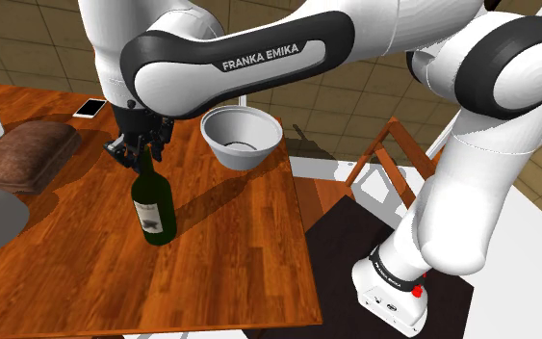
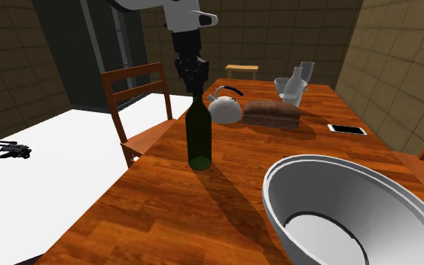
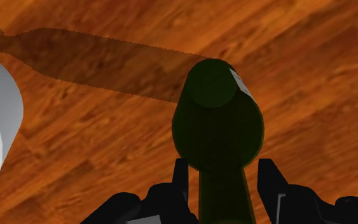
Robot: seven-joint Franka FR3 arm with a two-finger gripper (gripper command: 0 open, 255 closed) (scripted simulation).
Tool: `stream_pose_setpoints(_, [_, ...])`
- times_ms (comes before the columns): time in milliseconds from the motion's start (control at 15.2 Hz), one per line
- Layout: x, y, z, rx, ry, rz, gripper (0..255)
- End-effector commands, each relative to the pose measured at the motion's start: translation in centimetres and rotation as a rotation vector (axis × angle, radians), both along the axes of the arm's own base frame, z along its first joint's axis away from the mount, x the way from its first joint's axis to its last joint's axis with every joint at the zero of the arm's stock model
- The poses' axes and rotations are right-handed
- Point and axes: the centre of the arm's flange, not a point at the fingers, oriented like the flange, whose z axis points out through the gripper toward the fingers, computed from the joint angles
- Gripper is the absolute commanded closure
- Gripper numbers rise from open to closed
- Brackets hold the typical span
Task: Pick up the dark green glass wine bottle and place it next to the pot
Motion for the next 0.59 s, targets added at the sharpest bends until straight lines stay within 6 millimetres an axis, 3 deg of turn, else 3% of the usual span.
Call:
stream_pose_setpoints(0, [0.0,0.0,0.0,0.0,0.0,0.0,255])
stream_pose_setpoints(198, [0.0,0.0,0.0,0.0,0.0,0.0,255])
stream_pose_setpoints(528, [0.0,0.0,2.6,0.0,0.0,0.0,255])
